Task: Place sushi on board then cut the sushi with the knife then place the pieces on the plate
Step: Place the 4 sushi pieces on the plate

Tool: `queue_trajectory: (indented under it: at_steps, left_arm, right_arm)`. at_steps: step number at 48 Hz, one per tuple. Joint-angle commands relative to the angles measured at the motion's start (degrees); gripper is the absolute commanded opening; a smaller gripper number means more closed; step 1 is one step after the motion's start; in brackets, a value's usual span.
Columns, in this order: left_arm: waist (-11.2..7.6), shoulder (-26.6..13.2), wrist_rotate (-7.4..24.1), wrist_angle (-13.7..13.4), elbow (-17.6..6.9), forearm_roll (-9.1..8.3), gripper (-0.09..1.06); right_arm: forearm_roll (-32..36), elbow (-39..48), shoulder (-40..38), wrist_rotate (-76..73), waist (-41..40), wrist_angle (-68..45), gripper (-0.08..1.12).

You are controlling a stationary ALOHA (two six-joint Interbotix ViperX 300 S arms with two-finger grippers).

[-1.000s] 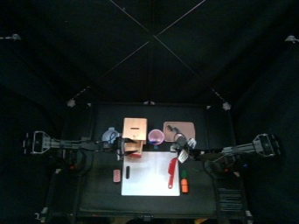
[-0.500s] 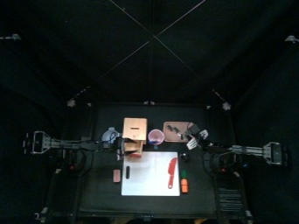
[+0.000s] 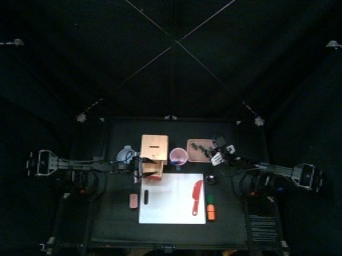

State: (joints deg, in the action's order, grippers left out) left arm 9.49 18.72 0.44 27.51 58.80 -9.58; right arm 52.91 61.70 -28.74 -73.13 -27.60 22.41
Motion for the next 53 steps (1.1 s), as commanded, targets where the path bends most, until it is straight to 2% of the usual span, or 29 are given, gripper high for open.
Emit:
queue_trajectory:
  at_steps: [1, 22, 40, 53]
  left_arm:
    - [0.26, 0.1, -0.1, 0.4, -0.7, 0.09, 0.85]
    - [0.44, 0.0, 0.0, 0.4, -0.7, 0.09, 0.85]
    - [0.44, 0.0, -0.1, 0.4, -0.7, 0.0, 0.85]
    - [0.53, 0.0, -0.1, 0.4, -0.6, 0.0, 0.85]
  right_arm:
    - [0.2, -3.6, -3.0, -0.1, 0.8, 0.4, 0.6]
    - [-2.3, 0.0, 1.4, 0.0, 0.9, 0.3, 0.6]
    - [-0.8, -0.4, 2.5, 0.0, 0.4, 0.3, 0.6]
    - [1.3, -2.2, 7.7, -0.1, -0.7, -1.4, 0.6]
